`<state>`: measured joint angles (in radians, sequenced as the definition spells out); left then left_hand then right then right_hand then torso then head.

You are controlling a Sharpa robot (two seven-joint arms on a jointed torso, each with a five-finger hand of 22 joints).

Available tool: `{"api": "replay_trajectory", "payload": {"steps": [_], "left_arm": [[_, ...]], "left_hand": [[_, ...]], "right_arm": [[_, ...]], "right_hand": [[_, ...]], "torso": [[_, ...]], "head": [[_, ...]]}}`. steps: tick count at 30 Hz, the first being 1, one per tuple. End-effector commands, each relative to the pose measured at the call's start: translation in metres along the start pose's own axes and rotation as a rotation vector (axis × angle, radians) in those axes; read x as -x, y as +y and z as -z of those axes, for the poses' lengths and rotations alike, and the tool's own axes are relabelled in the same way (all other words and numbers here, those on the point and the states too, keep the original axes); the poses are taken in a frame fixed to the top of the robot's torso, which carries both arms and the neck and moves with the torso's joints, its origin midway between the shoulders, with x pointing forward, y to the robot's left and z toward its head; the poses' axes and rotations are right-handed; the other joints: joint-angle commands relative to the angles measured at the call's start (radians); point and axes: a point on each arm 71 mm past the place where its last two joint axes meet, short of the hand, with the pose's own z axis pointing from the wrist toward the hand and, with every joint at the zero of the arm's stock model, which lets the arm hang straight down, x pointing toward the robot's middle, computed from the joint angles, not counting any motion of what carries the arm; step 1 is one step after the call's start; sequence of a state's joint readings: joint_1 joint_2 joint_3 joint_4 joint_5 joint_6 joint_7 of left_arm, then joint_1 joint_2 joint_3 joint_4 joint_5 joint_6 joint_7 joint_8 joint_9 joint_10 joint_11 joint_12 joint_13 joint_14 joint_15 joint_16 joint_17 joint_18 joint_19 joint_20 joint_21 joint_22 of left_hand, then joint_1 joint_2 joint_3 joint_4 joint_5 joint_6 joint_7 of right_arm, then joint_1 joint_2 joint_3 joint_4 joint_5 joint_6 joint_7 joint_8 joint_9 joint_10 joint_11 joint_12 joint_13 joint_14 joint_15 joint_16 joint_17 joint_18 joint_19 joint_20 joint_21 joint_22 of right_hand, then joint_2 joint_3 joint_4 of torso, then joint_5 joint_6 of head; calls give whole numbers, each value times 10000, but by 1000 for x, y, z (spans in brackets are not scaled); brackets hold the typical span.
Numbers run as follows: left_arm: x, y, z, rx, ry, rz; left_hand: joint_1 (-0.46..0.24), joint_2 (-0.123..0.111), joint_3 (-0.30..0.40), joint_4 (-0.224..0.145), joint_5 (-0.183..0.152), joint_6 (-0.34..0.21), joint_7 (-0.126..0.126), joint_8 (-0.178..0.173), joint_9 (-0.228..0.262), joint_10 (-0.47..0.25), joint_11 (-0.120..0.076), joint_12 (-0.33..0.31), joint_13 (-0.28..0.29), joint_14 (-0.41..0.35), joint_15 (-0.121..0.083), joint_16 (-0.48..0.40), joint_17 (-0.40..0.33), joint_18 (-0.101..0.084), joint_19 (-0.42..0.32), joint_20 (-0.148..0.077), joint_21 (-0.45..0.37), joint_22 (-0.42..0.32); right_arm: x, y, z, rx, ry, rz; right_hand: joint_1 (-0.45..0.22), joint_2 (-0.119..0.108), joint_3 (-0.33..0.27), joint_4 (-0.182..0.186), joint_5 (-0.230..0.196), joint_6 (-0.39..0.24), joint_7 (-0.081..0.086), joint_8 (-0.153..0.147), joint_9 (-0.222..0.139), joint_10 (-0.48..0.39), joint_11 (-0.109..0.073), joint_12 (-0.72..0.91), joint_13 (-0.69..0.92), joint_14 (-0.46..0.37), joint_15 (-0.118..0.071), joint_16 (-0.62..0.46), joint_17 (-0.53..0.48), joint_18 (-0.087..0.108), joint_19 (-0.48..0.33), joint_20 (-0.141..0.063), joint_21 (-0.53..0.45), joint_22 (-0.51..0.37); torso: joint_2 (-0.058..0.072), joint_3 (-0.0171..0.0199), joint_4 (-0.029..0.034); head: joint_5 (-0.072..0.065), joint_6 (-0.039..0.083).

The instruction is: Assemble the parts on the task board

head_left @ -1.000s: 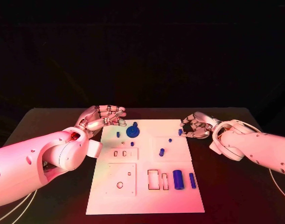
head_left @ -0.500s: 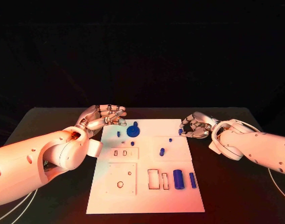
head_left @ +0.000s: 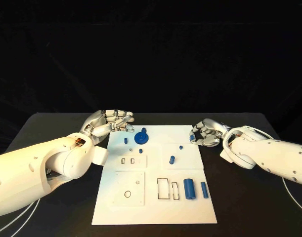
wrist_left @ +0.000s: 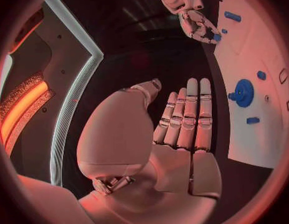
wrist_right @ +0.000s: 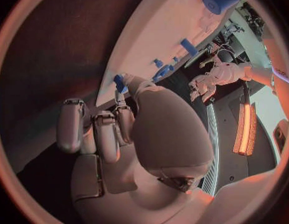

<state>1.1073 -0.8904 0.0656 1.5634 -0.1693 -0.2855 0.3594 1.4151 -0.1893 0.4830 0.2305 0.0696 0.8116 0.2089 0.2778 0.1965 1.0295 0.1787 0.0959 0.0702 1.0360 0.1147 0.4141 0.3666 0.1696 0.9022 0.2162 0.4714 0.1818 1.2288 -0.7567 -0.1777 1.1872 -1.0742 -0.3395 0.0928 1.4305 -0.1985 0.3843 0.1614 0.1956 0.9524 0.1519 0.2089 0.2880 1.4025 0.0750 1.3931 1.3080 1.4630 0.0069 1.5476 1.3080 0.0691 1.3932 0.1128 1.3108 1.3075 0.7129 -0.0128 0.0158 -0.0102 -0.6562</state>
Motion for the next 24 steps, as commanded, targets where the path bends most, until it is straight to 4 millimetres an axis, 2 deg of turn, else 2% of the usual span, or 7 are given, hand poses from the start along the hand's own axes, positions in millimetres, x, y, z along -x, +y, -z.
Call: {"api": "replay_trajectory", "payload": {"steps": [1,11,13,24], "left_arm": [[-2,-1,0,-95,191,41],[-2,-1,0,-82,194,42],[-2,-1,0,-79,197,43],[-2,-1,0,-75,198,43]], "left_hand": [[-115,1,-58,23,-48,-68,354,-31,15,37,1,-57,8,-49,13,30,11,116,-59,5,32,-13],[-115,1,-58,23,-48,-68,354,-31,15,37,1,-57,8,-49,13,30,11,116,-59,5,32,-13],[-115,1,-58,23,-48,-68,354,-31,15,37,1,-57,8,-49,13,30,11,116,-59,5,32,-13],[-115,1,-58,23,-48,-68,354,-31,15,37,1,-57,8,-49,13,30,11,116,-59,5,32,-13]], "right_arm": [[-3,1,0,57,230,142],[-2,0,-1,-21,146,170],[-2,0,-1,-30,66,178],[2,2,-1,-162,-860,260]], "right_hand": [[-11,79,61,-8,-9,65,9,59,10,42,-57,46,502,940,-71,41,2062,17,53,-50,68,74],[-59,70,67,7,-16,74,6,63,8,51,-61,54,510,944,-81,46,2079,6,79,-61,103,112],[-179,225,167,78,-14,224,-38,162,39,70,-97,65,525,948,-110,50,2089,5,87,-93,104,125],[-182,587,576,-90,-2,680,-316,718,274,213,-340,174,673,973,-314,80,2183,-50,251,-270,311,371]], "torso": [[6,4,-15],[2,9,-9],[0,9,-11],[2,13,-13]], "head": [[21,10],[21,2],[23,13],[25,2]]}}
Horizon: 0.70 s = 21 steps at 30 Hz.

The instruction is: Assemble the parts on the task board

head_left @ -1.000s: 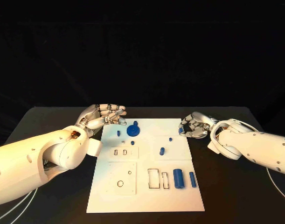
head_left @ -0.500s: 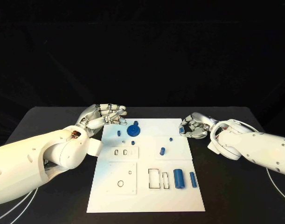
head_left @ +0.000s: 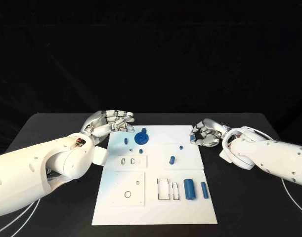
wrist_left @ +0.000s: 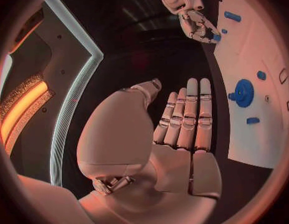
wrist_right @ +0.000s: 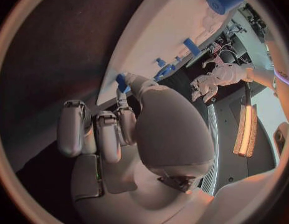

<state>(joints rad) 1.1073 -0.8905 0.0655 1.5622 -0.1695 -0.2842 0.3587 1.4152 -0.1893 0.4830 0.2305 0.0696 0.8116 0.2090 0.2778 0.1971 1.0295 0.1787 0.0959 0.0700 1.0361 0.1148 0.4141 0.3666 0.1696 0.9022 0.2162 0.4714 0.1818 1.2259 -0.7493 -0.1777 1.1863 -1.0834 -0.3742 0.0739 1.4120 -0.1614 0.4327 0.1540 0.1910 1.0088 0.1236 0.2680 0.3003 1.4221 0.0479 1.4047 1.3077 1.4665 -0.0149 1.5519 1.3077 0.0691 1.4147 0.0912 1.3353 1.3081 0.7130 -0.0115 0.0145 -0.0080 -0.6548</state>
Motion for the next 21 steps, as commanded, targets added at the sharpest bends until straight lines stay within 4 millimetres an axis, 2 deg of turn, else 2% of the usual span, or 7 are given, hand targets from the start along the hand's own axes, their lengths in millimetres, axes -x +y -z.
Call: {"api": "replay_trajectory", "payload": {"steps": [1,12,16,21], "left_arm": [[-2,-1,0,-84,196,45],[-2,-1,-1,-54,170,37],[-2,0,-1,-35,166,39],[0,1,-2,-33,86,10]], "left_hand": [[-115,1,-58,23,-48,-68,354,-31,9,37,1,-57,11,-49,13,30,11,116,-59,5,32,-13],[-96,30,-65,28,-43,-67,350,-30,22,51,-3,-78,15,-58,10,27,48,122,-62,9,30,-25],[-96,30,-65,28,-43,-67,350,-30,22,51,-3,-78,15,-58,10,27,48,122,-62,9,30,-25],[-95,35,-66,30,-42,-67,351,-30,24,53,-3,-81,15,-60,10,27,53,123,-62,10,30,-26]], "right_arm": [[4,1,0,-51,-659,170],[9,15,4,42,-1184,-97],[10,33,7,65,-1080,-240],[2,61,10,190,-730,-463]], "right_hand": [[-7,231,126,-30,43,125,-47,166,169,26,-81,62,684,936,-107,34,2175,-55,49,-66,83,384],[-140,383,399,-113,42,-46,-75,401,300,-35,-118,-33,599,932,-157,25,2159,-59,55,-132,74,406],[-161,397,439,-132,39,-108,-61,417,313,-36,-108,-36,601,936,-151,30,2173,-60,55,-132,71,410],[-209,375,453,-142,31,-159,-46,433,324,-39,-96,-41,598,933,-144,25,2162,-68,73,-129,93,437]], "torso": [[1,1,2],[-29,-13,-4],[-69,-6,-23],[-124,-28,-53]], "head": [[2,-11],[3,31],[7,43],[20,8]]}}
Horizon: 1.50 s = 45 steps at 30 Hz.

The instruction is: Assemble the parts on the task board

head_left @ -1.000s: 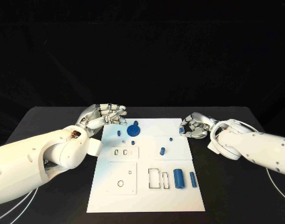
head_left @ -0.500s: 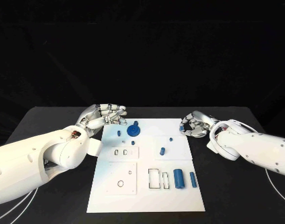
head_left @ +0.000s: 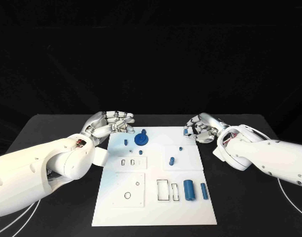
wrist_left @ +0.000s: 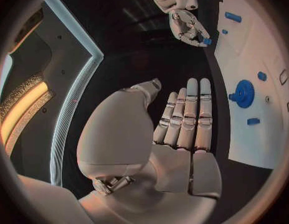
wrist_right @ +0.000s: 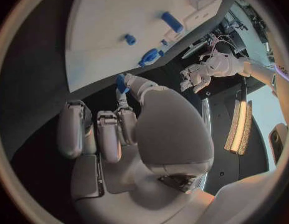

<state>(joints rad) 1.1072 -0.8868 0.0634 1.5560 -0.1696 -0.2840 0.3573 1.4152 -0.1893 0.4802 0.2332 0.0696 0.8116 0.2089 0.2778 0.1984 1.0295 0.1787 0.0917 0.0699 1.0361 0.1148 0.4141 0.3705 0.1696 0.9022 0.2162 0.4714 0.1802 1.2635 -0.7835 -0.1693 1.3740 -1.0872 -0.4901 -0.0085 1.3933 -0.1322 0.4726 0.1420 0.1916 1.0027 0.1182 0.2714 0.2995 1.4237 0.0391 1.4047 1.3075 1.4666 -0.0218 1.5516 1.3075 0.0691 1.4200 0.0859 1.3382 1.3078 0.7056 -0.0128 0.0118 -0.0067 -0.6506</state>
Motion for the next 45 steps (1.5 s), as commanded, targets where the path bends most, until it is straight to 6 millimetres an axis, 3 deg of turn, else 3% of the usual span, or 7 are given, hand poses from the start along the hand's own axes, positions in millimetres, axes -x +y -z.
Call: {"api": "replay_trajectory", "payload": {"steps": [1,8,19,24,30,33,45], "left_arm": [[0,0,-1,-74,68,8],[3,1,-3,-96,-18,-23],[8,3,-6,-99,-192,-68],[8,3,-6,-70,-205,-79],[8,3,-6,-64,-179,-77],[7,3,-6,-63,-141,-62],[5,3,-6,-57,-56,-29]], "left_hand": [[-95,35,-38,2,-42,-67,351,-30,11,53,-3,-39,16,-60,9,27,14,123,-62,10,30,-10],[-97,32,-44,4,-43,-68,351,-30,12,54,-2,-43,17,-67,11,23,18,122,-65,12,28,-12],[-95,34,-47,6,-43,-69,352,-31,14,56,-1,-47,17,-76,13,18,23,122,-69,13,26,-15],[-94,36,-47,6,-42,-69,352,-31,15,56,-1,-48,17,-79,14,17,25,122,-70,14,25,-16],[-92,37,-46,6,-41,-69,353,-31,16,56,0,-50,17,-82,14,15,26,122,-72,14,24,-17],[-94,36,-51,9,-42,-74,358,-34,16,50,4,-57,16,-93,18,9,29,120,-78,16,20,-20],[-94,36,-51,9,-42,-74,358,-34,16,50,4,-57,16,-93,18,9,29,120,-78,16,20,-20]], "right_arm": [[-9,17,1,-356,185,-20],[-40,68,1,252,882,11],[-86,121,-1,1351,1396,847],[-99,130,-1,1381,1553,1123],[-113,135,-3,1227,1702,1350],[-120,137,-4,1185,1781,1430],[-140,141,-3,1147,2018,1510]], "right_hand": [[-58,55,53,-28,19,-126,15,412,340,-60,-1,-47,594,930,-69,25,2156,-73,32,-74,80,459],[-144,28,55,-19,15,-149,19,452,360,-38,6,-26,621,936,-61,35,2184,-97,90,-68,161,543],[-284,-47,58,-34,10,-142,-11,559,409,59,-17,66,725,959,-74,67,2275,-125,178,-70,270,657],[-314,-68,56,-36,10,-142,-15,576,416,70,-20,75,736,961,-77,70,2282,-122,176,-72,263,652],[-405,-89,60,-16,11,-139,-25,616,431,82,-29,79,741,957,-84,62,2258,-114,165,-78,235,629],[-432,-94,64,-11,12,-137,-31,630,436,91,-33,86,749,957,-88,63,2259,-115,172,-80,242,636],[-469,-131,63,-18,10,-142,-38,648,443,100,-41,91,755,962,-94,70,2281,-118,183,-85,253,649]], "torso": [[-64,-19,-37],[-133,-59,-20],[-222,-131,8],[-222,-144,23],[-202,-123,12],[-199,-115,24],[-193,-100,27]], "head": [[-1,-28],[173,-104],[240,-226],[241,-242],[305,-265],[438,-300],[465,-349]]}}
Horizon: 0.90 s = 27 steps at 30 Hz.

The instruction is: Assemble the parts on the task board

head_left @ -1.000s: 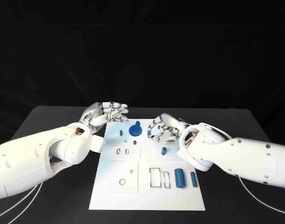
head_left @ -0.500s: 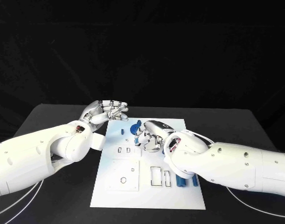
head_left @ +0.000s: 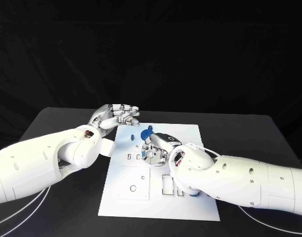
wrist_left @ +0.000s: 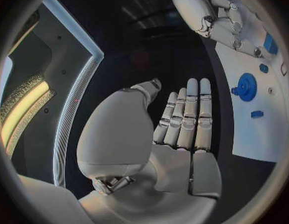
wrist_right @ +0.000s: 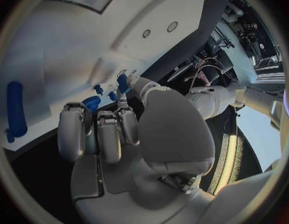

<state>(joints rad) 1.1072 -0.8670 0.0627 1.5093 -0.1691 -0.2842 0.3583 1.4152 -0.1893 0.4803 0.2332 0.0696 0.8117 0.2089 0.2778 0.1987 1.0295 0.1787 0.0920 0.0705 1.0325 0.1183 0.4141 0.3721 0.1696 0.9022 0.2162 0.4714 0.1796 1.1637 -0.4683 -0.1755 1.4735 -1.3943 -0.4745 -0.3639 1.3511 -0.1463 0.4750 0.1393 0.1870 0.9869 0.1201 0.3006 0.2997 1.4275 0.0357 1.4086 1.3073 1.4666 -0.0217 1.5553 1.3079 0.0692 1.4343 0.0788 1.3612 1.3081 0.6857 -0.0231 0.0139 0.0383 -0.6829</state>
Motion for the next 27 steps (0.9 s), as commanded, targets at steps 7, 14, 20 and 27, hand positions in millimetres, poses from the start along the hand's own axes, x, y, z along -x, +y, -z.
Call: {"api": "replay_trajectory", "payload": {"steps": [7,14,20,27], "left_arm": [[-3,-1,-1,-94,200,66],[-3,-1,-1,-88,214,72],[-4,-1,-1,-79,234,79],[-3,-1,-1,-69,240,81]], "left_hand": [[-94,36,-52,9,-42,-74,358,-34,13,50,4,-59,10,-58,-17,9,13,120,-78,16,20,-14],[-102,41,-63,22,-41,-83,366,-40,16,42,12,-75,9,-77,-9,-1,25,118,-90,22,12,-22],[-102,41,-63,22,-41,-83,366,-40,16,42,12,-75,9,-77,-9,-1,25,118,-90,22,12,-22],[-101,43,-64,23,-41,-86,366,-41,17,41,12,-78,9,-79,-8,-1,30,119,-91,23,11,-24]], "right_arm": [[-5,-1,-2,-64,87,391],[-11,0,-4,-97,208,366],[-14,0,-4,-122,252,330],[-15,-1,-5,-149,258,331]], "right_hand": [[-67,-6,39,8,56,18,-61,367,445,79,-9,69,777,963,-98,33,2277,-118,40,-17,21,646],[-107,-30,37,12,55,12,-62,379,449,81,-11,68,777,963,-102,33,2278,-118,43,-20,21,648],[-146,-63,32,15,54,-1,-62,388,451,80,-12,65,776,962,-104,31,2272,-113,33,-23,1,632],[-172,-84,30,18,53,-11,-60,392,452,76,-12,60,771,960,-104,28,2262,-109,25,-25,-14,619]], "torso": [[2,8,-19],[1,17,-27],[7,16,-18],[-4,10,-27]], "head": [[70,-76],[108,-94],[119,-108],[118,-124]]}}
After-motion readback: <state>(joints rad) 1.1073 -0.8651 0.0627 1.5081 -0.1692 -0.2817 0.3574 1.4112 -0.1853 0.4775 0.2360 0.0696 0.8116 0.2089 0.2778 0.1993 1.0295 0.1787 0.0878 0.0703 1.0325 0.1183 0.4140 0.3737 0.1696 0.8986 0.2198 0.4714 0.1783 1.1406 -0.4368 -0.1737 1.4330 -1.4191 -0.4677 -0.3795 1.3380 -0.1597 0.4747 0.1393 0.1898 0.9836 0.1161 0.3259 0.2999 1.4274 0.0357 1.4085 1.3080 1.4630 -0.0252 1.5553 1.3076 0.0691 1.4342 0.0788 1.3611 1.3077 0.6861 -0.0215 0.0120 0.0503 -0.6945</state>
